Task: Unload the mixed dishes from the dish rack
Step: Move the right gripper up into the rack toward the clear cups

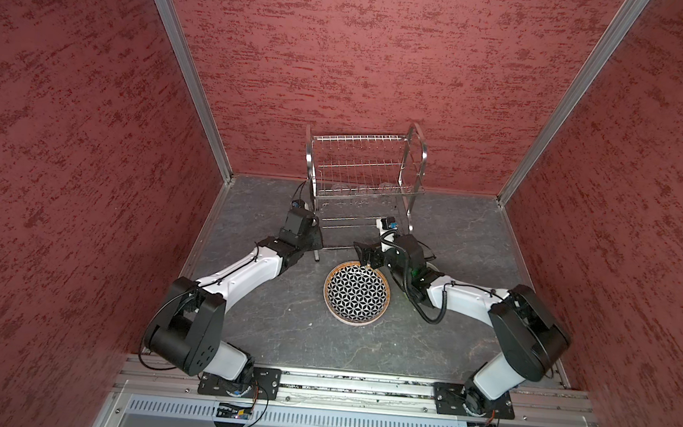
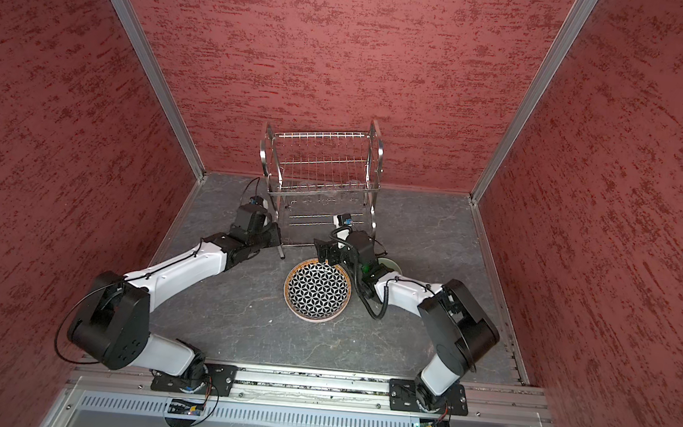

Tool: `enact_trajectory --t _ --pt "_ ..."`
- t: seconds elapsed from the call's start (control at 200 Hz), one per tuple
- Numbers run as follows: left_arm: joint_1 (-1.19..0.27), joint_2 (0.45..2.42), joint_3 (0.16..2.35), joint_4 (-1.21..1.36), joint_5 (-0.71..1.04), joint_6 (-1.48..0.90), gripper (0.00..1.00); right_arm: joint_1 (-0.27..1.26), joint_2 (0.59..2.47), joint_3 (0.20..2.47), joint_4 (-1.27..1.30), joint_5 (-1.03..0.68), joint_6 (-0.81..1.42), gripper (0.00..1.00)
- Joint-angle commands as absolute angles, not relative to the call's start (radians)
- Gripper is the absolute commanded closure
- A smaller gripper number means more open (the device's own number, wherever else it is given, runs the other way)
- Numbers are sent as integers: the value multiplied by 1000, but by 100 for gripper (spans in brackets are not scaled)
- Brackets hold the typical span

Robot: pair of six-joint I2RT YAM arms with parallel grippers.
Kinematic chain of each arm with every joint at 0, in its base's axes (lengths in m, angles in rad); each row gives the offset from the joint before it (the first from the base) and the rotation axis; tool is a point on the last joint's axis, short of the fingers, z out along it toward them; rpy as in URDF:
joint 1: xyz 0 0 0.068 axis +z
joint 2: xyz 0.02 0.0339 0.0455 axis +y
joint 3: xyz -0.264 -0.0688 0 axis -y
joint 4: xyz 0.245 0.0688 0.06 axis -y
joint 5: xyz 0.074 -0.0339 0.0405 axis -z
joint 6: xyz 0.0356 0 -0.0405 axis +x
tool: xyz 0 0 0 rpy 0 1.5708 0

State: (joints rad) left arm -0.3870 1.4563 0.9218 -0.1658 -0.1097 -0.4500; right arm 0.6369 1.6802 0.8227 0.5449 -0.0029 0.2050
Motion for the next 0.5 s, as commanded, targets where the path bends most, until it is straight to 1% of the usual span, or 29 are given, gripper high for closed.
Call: enact_trajectory --t 0.0,0.085,0.205,0.306,0.496 --pt "-391 1421 912 -163 -104 -524 94 599 1751 866 696 6 223 1" --pt "-393 1416 911 -166 -107 -524 94 562 1807 895 750 -31 260 2" --pt "-394 1401 903 -168 -111 -520 94 518 1870 957 770 -98 285 10" --pt "-394 1389 901 -173 -112 -518 94 512 1906 1016 737 -109 260 10" --pt "-396 1378 897 -171 -112 -519 94 511 1974 1134 643 -63 227 9"
